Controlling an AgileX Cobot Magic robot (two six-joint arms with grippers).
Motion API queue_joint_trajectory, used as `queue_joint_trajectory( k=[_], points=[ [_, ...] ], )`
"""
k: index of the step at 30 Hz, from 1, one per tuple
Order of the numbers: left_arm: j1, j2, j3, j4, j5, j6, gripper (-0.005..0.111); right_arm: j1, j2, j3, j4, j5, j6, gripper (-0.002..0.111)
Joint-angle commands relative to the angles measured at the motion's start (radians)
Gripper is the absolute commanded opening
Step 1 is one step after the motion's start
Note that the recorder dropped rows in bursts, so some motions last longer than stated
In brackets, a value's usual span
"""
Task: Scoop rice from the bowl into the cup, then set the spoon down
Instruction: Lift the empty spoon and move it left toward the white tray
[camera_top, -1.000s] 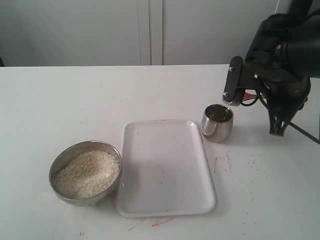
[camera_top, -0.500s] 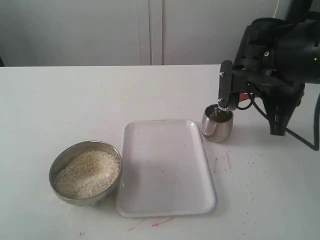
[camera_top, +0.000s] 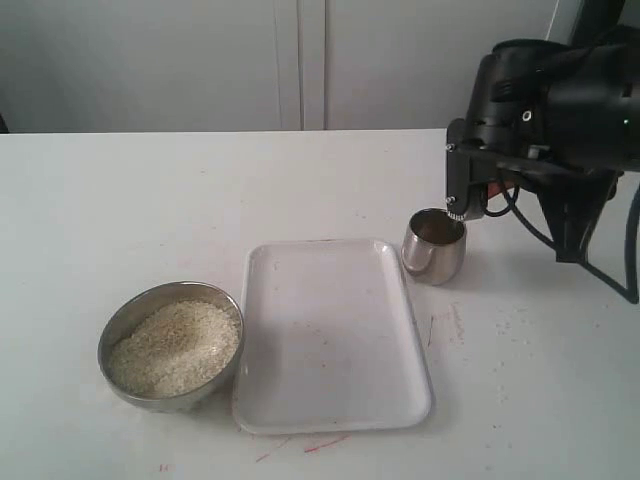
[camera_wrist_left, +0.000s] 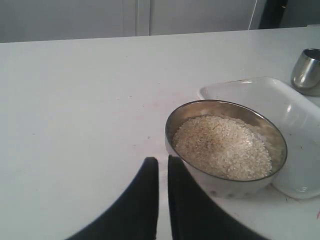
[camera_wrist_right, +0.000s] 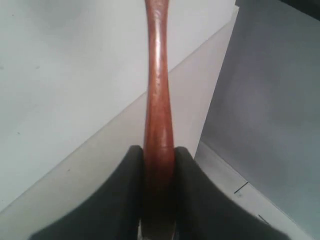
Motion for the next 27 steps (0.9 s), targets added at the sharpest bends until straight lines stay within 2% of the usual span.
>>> queue_joint_trajectory(
  k=[1, 11, 27],
  points=[
    [-0.001, 0.001, -0.006, -0.010, -0.003, -0.002, 0.014, 0.024, -0.004, 0.006, -0.013, 0.003, 0.053, 0.000],
    [-0.001, 0.001, -0.006, -0.010, -0.003, -0.002, 0.014, 0.026, -0.016, 0.004, 0.170, 0.049, 0.363, 0.000],
    [-0.001, 0.001, -0.006, -0.010, -0.003, -0.002, 0.014, 0.026, -0.290, -0.002, 0.524, 0.049, 0.473, 0.000]
  ],
)
